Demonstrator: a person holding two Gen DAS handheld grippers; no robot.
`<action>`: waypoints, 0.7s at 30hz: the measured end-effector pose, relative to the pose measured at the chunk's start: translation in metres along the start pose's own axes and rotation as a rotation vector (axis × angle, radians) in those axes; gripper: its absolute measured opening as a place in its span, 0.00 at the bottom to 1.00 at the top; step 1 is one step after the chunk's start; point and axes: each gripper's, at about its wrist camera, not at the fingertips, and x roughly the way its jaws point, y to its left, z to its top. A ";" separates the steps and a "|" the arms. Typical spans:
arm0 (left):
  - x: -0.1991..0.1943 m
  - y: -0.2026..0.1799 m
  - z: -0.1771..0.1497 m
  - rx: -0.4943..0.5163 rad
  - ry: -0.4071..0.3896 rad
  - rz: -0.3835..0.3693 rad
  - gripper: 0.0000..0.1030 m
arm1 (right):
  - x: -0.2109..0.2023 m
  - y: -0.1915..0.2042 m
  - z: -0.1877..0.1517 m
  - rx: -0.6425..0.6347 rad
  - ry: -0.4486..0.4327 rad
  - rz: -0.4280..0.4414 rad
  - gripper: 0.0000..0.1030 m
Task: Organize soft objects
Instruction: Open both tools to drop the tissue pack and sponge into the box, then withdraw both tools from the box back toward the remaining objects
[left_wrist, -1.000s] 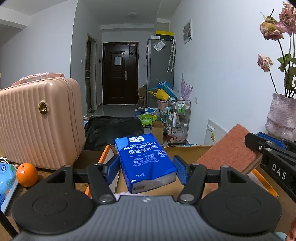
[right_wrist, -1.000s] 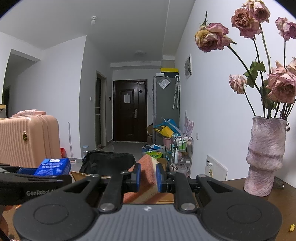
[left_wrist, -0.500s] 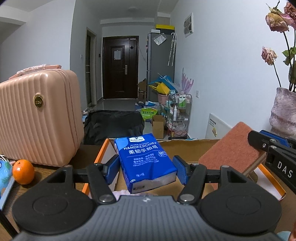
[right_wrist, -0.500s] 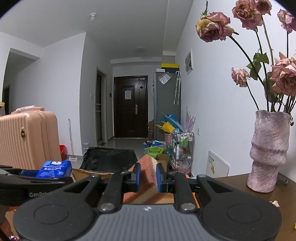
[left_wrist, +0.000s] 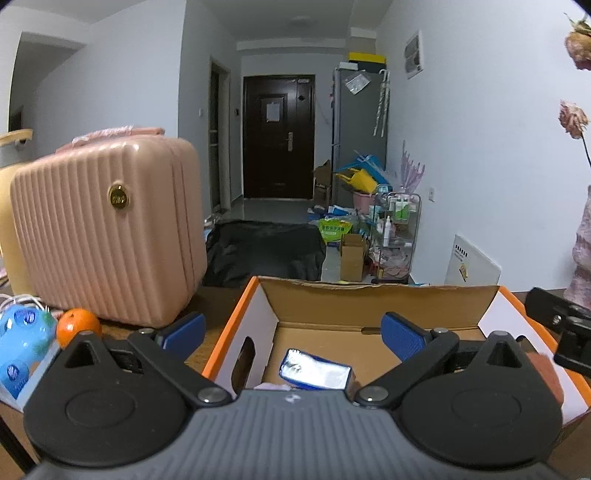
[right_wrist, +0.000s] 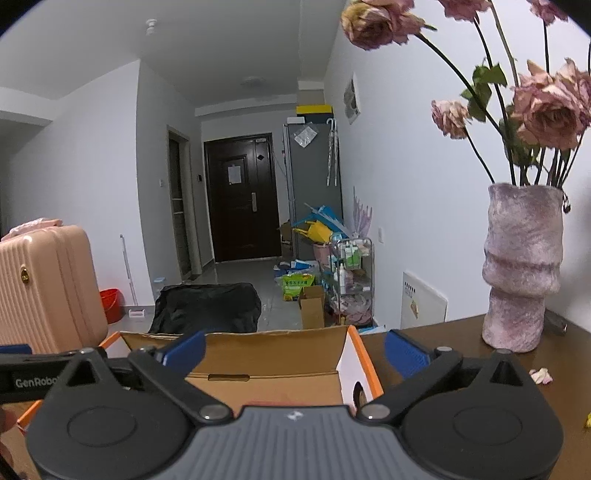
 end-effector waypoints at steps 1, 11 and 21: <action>0.000 0.001 0.001 -0.006 0.004 0.001 1.00 | 0.001 -0.001 0.000 0.007 0.009 0.002 1.00; -0.005 0.003 0.001 -0.018 0.001 -0.002 1.00 | 0.000 0.005 -0.002 -0.001 0.043 0.010 1.00; -0.021 0.002 -0.002 -0.021 -0.006 -0.016 1.00 | -0.020 0.009 -0.004 -0.017 0.056 0.021 1.00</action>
